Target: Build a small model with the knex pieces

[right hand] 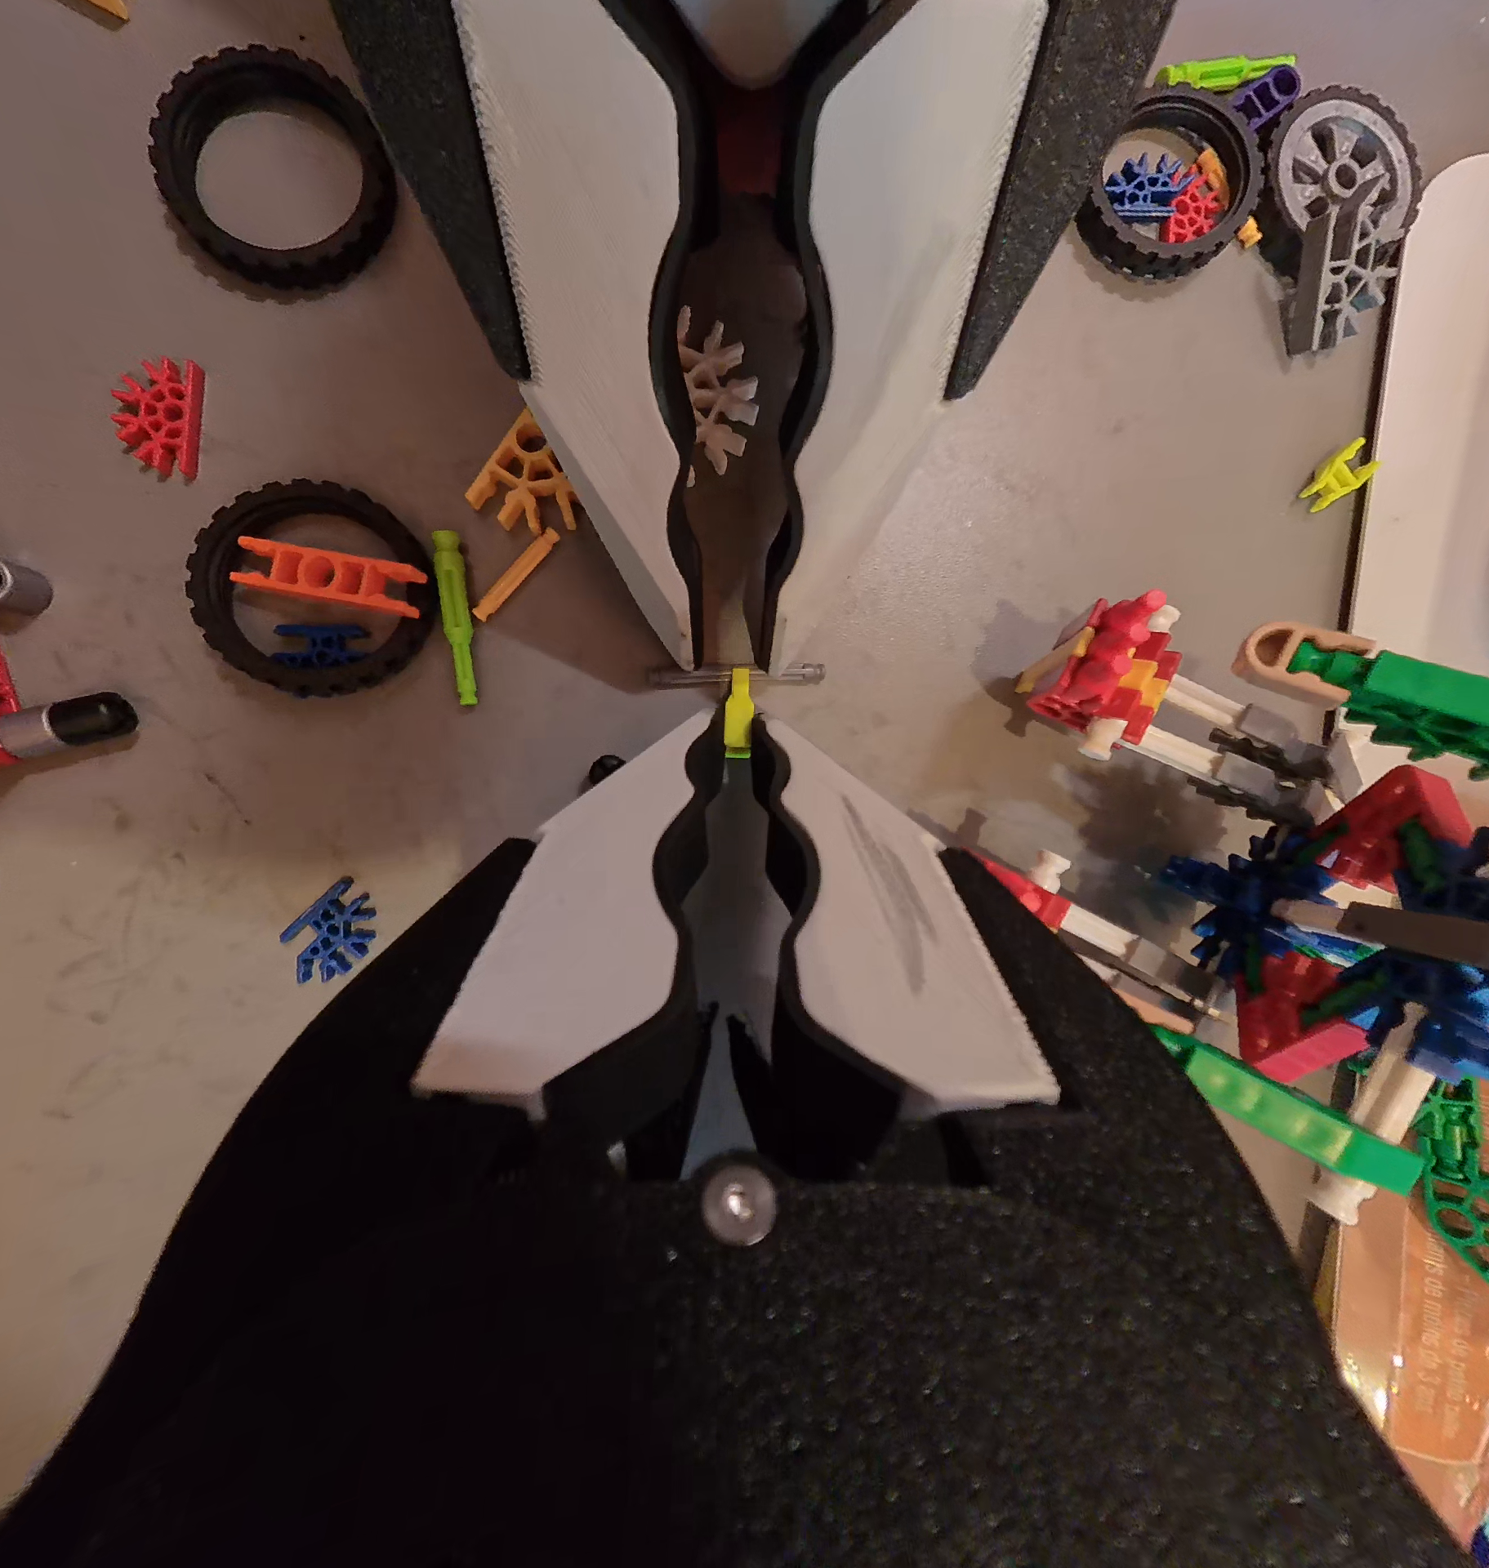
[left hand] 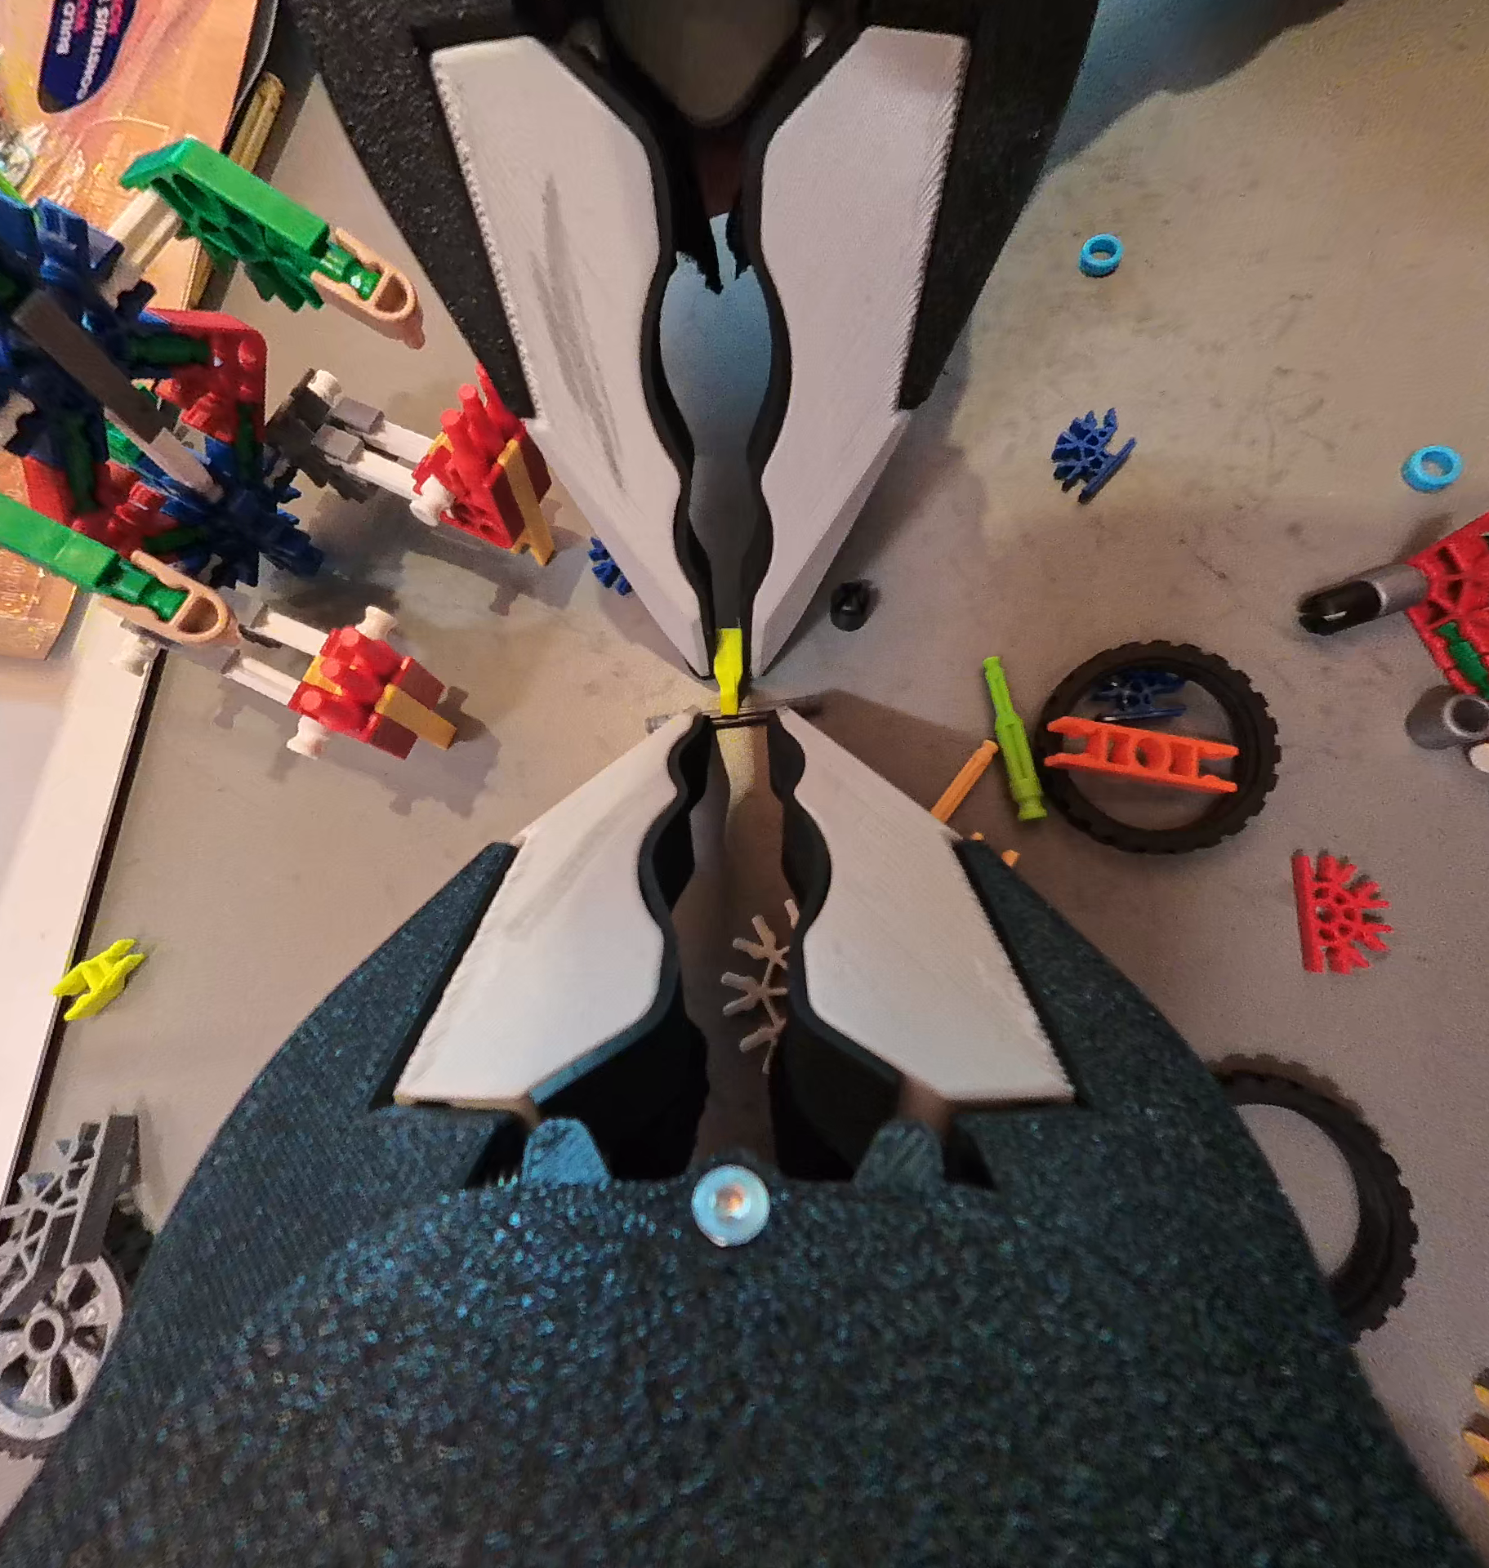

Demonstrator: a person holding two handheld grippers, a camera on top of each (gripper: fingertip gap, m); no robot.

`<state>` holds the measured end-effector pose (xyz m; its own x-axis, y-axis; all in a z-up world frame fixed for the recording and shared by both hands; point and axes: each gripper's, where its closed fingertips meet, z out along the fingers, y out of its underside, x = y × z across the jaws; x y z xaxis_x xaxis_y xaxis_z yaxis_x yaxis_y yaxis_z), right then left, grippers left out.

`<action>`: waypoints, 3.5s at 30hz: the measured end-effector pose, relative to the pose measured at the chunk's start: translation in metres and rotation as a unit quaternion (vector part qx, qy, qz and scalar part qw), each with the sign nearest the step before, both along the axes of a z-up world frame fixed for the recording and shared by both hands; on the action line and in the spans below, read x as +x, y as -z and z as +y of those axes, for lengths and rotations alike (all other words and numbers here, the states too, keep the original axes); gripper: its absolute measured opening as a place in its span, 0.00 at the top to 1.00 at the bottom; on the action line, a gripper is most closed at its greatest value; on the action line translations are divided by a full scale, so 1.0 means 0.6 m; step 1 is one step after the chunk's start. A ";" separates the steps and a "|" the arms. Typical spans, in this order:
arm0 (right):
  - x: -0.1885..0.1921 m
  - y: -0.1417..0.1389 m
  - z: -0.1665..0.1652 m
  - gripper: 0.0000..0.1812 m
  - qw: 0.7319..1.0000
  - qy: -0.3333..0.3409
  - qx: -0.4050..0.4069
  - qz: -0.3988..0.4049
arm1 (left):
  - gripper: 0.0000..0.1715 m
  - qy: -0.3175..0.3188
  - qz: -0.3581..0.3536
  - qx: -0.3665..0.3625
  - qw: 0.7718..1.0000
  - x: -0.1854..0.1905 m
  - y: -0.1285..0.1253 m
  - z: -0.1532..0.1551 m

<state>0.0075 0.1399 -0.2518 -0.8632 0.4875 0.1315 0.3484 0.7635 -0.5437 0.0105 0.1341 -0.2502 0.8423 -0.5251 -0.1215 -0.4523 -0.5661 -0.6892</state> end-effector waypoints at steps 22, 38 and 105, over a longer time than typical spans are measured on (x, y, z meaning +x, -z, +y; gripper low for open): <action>-0.001 0.000 -0.002 0.99 1.000 -0.004 -0.030 -0.003 | 1.00 0.008 -0.019 0.002 1.000 -0.002 -0.002 0.003; 0.001 0.001 -0.001 0.98 0.999 -0.004 -0.040 0.000 | 1.00 0.020 -0.009 -0.006 1.000 -0.005 0.001 0.001; -0.005 0.000 -0.001 0.97 0.999 0.021 -0.045 0.021 | 1.00 -0.076 -0.042 -0.003 0.996 -0.005 -0.001 0.010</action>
<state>0.0043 0.1392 -0.2519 -0.8364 0.5347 0.1209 0.3547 0.6960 -0.6244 0.0077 0.1404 -0.2498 0.9189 -0.3920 -0.0445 -0.3025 -0.6279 -0.7171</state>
